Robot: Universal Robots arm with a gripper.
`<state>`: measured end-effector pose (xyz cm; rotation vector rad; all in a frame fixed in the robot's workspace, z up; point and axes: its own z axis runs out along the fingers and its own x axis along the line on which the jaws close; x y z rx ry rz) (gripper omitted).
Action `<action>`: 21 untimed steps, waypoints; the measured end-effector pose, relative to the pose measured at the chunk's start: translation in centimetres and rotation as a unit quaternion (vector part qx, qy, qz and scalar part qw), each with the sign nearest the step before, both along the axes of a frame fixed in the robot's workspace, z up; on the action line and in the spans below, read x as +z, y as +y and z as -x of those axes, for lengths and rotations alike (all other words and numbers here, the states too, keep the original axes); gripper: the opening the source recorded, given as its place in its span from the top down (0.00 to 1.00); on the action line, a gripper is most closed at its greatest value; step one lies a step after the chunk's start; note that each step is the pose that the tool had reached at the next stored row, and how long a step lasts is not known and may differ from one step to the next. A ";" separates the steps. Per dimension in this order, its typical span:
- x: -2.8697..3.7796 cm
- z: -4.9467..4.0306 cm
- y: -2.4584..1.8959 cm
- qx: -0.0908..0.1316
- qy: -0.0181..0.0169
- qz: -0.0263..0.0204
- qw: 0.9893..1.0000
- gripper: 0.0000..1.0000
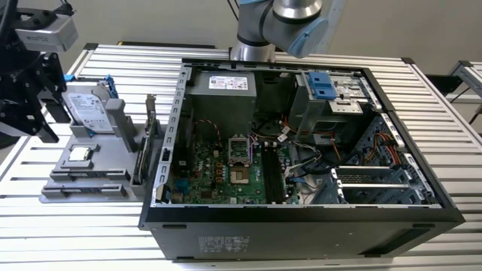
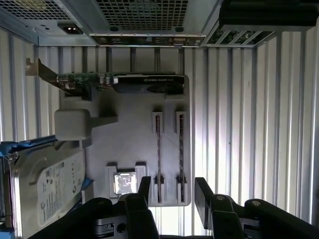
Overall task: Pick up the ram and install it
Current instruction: 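Pick up the ram and move it above insertion slot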
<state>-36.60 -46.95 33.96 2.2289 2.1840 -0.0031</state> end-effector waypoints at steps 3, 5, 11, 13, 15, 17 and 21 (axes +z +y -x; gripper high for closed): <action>-0.17 0.00 0.00 0.001 0.000 0.000 1.000 0.00; -0.27 0.00 0.00 0.001 0.000 0.000 1.000 0.00; -0.57 0.00 0.00 0.003 0.000 0.000 1.000 0.00; -0.68 0.00 0.00 0.004 0.000 0.000 1.000 0.00; -0.79 0.00 0.00 0.004 0.000 0.000 1.000 0.00; -0.89 0.00 0.00 0.005 0.000 0.000 1.000 0.00; -1.10 0.00 0.00 0.006 0.000 0.000 1.000 0.00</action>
